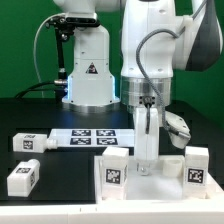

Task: Assemble square table

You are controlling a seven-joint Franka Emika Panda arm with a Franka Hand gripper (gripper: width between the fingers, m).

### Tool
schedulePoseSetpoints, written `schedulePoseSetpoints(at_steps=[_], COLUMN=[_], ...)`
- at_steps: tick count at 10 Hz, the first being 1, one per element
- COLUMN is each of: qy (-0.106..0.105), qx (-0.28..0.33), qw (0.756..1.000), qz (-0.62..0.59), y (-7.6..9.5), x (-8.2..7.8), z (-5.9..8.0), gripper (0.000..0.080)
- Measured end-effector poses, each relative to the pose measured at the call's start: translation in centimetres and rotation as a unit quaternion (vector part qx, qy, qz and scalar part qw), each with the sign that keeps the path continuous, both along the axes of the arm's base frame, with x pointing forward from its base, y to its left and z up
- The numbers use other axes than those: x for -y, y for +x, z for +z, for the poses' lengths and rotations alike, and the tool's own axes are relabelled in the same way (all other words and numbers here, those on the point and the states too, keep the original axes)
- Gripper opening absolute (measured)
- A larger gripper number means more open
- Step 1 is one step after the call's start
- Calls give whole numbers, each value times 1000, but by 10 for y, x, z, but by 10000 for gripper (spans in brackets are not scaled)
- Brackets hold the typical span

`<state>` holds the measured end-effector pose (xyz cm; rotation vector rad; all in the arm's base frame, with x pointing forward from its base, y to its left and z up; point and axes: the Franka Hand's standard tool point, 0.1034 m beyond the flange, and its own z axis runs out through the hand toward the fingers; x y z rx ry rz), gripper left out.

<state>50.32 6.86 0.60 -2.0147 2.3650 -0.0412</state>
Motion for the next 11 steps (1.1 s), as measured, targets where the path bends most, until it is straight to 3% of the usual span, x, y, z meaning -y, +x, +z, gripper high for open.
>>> schedulePoseSetpoints(at_steps=[1, 2, 3, 7, 10, 11], qy=[0, 0, 0, -4, -13, -33], qx=[0, 0, -1, -2, -11, -1], qw=[1000, 1000, 1000, 998, 974, 956], qz=[1, 2, 9, 67, 225, 292], y=[0, 0, -1, -8, -31, -32], x=[0, 0, -1, 5, 32, 48], z=[0, 0, 0, 2, 11, 11], gripper=[203, 203, 61, 56, 55, 55])
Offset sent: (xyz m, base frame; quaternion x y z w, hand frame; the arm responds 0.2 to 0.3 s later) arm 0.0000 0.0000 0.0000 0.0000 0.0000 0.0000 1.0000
